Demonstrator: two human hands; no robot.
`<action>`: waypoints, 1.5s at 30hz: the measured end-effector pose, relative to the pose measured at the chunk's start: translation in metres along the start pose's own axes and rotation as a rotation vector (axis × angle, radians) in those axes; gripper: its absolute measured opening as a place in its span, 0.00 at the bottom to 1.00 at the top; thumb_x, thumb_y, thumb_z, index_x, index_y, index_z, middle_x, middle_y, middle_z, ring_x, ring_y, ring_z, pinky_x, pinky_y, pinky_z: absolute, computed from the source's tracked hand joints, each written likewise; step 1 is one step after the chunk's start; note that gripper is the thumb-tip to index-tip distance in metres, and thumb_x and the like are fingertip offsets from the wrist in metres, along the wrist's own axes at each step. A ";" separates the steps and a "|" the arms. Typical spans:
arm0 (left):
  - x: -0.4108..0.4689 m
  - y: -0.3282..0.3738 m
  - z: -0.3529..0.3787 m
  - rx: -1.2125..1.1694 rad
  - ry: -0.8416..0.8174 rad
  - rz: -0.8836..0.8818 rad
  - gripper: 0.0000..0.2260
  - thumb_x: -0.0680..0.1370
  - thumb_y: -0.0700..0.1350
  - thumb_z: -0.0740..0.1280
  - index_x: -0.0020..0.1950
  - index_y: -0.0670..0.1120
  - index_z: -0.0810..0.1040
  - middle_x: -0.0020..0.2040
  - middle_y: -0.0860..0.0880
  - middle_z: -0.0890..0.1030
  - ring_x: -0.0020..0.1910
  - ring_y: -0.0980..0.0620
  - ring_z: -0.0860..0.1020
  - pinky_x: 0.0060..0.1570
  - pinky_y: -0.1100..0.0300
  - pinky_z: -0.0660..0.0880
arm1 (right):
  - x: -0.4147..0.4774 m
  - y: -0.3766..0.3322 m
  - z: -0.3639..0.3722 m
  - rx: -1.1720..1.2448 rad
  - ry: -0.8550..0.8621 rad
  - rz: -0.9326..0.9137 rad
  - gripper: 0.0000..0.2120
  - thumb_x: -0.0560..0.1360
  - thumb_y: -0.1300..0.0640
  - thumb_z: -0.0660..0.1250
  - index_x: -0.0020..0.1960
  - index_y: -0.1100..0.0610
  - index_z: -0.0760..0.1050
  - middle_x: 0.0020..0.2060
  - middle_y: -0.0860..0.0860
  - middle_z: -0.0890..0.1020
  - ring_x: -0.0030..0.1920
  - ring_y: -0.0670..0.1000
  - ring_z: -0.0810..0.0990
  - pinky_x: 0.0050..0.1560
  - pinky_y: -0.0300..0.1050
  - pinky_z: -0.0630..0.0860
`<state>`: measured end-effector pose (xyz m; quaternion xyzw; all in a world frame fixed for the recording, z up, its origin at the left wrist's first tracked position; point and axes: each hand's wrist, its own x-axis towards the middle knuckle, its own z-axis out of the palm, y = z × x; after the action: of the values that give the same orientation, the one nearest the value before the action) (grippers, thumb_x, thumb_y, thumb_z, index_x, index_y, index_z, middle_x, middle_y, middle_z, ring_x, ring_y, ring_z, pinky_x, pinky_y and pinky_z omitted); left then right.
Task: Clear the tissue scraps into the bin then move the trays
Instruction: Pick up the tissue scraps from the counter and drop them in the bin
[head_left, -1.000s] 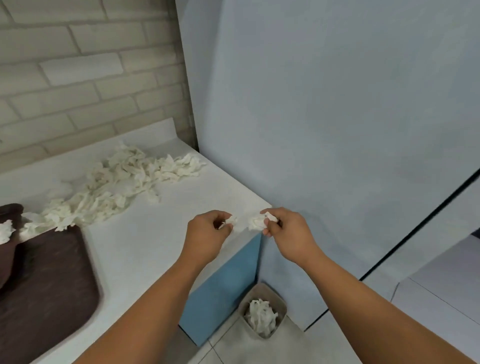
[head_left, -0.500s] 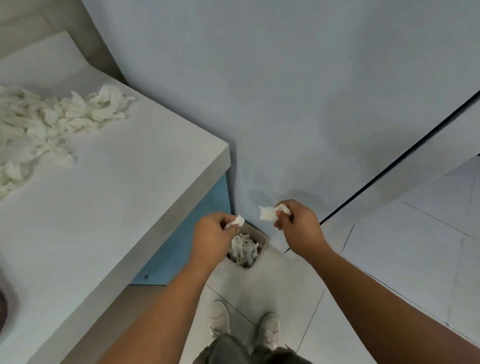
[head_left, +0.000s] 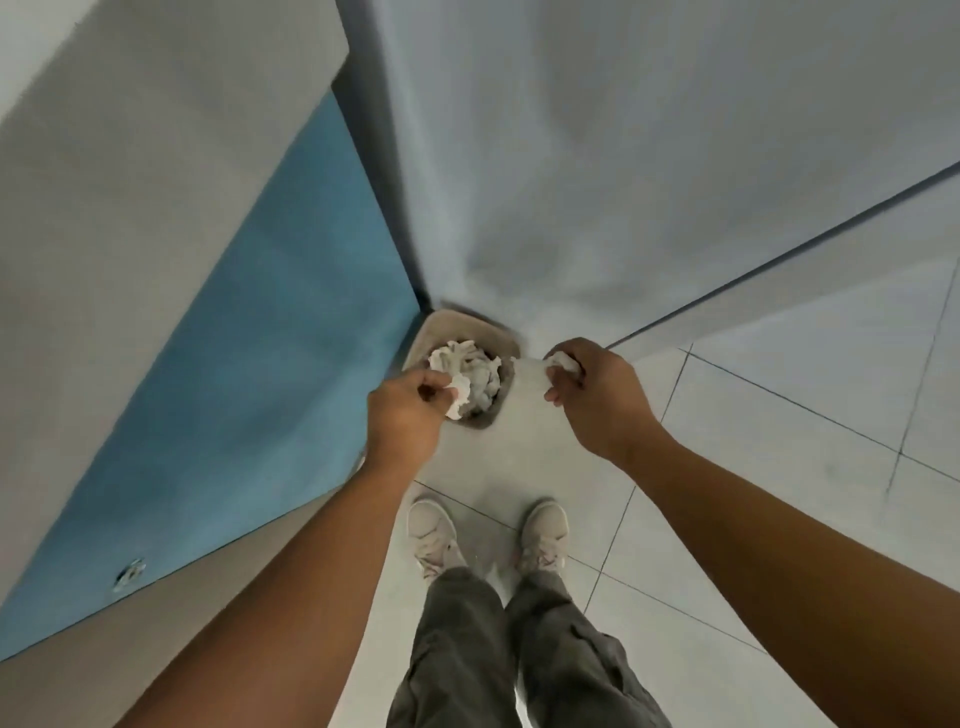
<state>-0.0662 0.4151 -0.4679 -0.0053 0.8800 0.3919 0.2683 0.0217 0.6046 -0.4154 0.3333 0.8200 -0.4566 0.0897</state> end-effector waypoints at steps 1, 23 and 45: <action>0.013 -0.008 0.009 -0.008 0.001 -0.009 0.06 0.73 0.42 0.75 0.49 0.46 0.85 0.45 0.51 0.85 0.43 0.55 0.82 0.49 0.65 0.76 | 0.006 0.009 0.009 0.010 0.001 0.006 0.06 0.79 0.59 0.61 0.50 0.51 0.76 0.36 0.49 0.83 0.36 0.45 0.82 0.40 0.45 0.78; 0.146 -0.115 0.135 0.279 -0.037 -0.050 0.21 0.75 0.32 0.61 0.65 0.48 0.79 0.63 0.46 0.79 0.63 0.46 0.76 0.61 0.59 0.72 | 0.067 0.135 0.109 -0.015 -0.012 0.130 0.07 0.80 0.59 0.60 0.55 0.53 0.75 0.41 0.49 0.82 0.37 0.41 0.82 0.40 0.41 0.79; 0.111 -0.151 0.075 0.153 0.030 0.017 0.13 0.77 0.38 0.65 0.59 0.48 0.82 0.54 0.47 0.84 0.52 0.51 0.81 0.50 0.67 0.71 | 0.162 0.119 0.200 -0.286 -0.175 0.056 0.28 0.76 0.58 0.65 0.75 0.51 0.63 0.63 0.55 0.78 0.61 0.59 0.77 0.56 0.45 0.73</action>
<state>-0.0927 0.3845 -0.6658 0.0168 0.9112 0.3258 0.2514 -0.0583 0.5610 -0.6840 0.2990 0.8560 -0.3598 0.2201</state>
